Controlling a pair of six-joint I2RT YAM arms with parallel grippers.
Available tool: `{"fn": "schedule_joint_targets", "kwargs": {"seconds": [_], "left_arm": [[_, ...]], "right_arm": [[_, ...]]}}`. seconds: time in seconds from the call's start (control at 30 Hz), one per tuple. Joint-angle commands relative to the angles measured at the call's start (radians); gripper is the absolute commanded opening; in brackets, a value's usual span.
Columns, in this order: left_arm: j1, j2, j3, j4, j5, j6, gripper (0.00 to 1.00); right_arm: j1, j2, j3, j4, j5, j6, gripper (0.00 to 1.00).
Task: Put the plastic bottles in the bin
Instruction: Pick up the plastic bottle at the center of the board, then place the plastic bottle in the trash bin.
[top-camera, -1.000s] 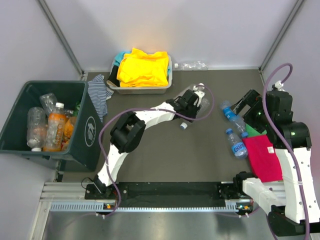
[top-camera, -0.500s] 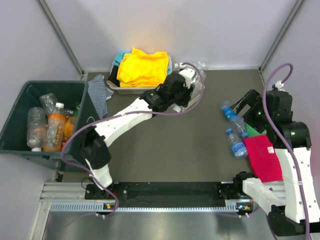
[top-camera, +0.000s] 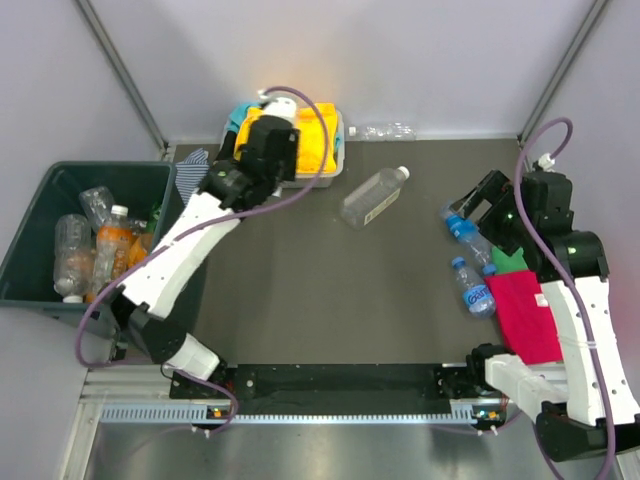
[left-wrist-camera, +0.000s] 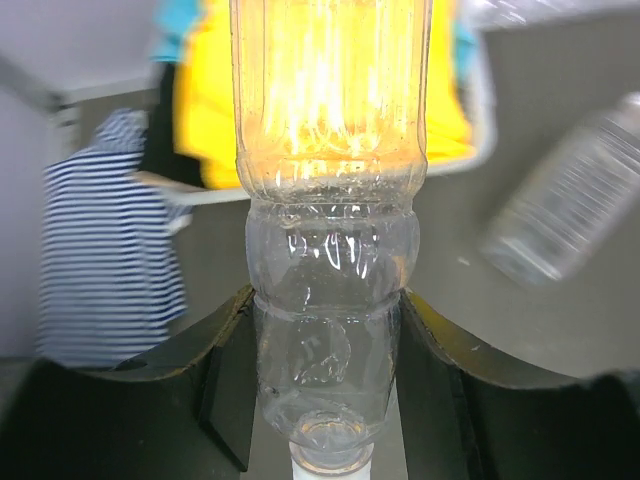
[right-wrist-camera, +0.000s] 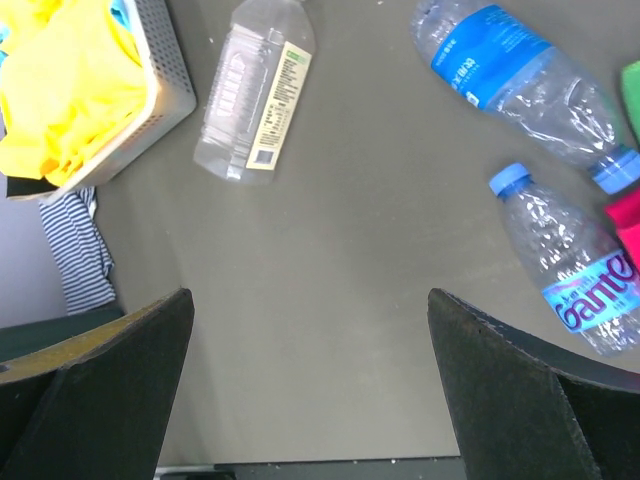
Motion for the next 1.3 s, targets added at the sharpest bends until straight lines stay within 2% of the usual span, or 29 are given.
{"fn": "schedule_joint_targets", "kwargs": {"seconds": [0.0, 0.13, 0.27, 0.47, 0.63, 0.67, 0.7, 0.8, 0.83, 0.93, 1.03, 1.07, 1.17, 1.2, 1.27], "left_arm": [[0.103, -0.139, 0.053, -0.066, -0.124, 0.002, 0.23], [0.159, -0.238, 0.05, -0.069, -0.215, 0.078, 0.24], [0.22, -0.282, 0.053, -0.096, -0.414, 0.129, 0.24], [0.328, -0.359, 0.056, -0.061, -0.545, 0.175, 0.25], [0.363, -0.42, -0.071, 0.043, -0.669, 0.263, 0.27], [0.363, -0.426, -0.091, 0.043, -0.664, 0.26, 0.31], [0.368, -0.43, -0.108, 0.033, -0.663, 0.249, 0.48], [0.371, -0.419, -0.113, -0.053, -0.657, 0.183, 0.86], [0.371, -0.413, -0.104, -0.073, -0.632, 0.153, 0.99], [0.371, -0.422, -0.063, -0.107, -0.556, 0.154, 0.99], [0.371, -0.416, -0.006, -0.115, -0.41, 0.169, 0.99], [0.371, -0.411, 0.013, -0.124, -0.302, 0.175, 0.99], [0.369, -0.385, 0.069, -0.151, -0.111, 0.191, 0.99], [0.369, -0.371, 0.085, -0.159, 0.05, 0.198, 0.99], [0.366, -0.353, 0.089, -0.162, 0.197, 0.198, 0.99]], "right_arm": [[-0.009, 0.018, -0.019, 0.091, -0.046, 0.018, 0.99], [-0.009, 0.042, -0.024, 0.122, -0.054, 0.016, 0.99], [-0.009, 0.068, -0.027, 0.151, -0.058, 0.018, 0.99], [-0.009, 0.09, -0.039, 0.194, -0.093, 0.022, 0.99], [-0.009, 0.122, -0.045, 0.209, -0.121, 0.024, 0.99], [-0.011, 0.127, -0.045, 0.215, -0.135, 0.021, 0.99], [-0.009, 0.128, -0.047, 0.229, -0.141, 0.016, 0.99], [-0.011, 0.134, -0.041, 0.235, -0.142, 0.015, 0.99], [-0.011, 0.14, -0.032, 0.231, -0.139, 0.013, 0.99], [-0.011, 0.148, -0.01, 0.217, -0.132, 0.009, 0.99], [-0.011, 0.153, -0.003, 0.206, -0.124, 0.009, 0.99], [-0.011, 0.151, -0.001, 0.203, -0.116, 0.009, 0.99], [-0.009, 0.147, -0.001, 0.189, -0.092, 0.009, 0.99], [-0.009, 0.147, -0.001, 0.183, -0.084, 0.009, 0.99], [-0.009, 0.147, -0.001, 0.165, -0.052, 0.009, 0.99]]}}
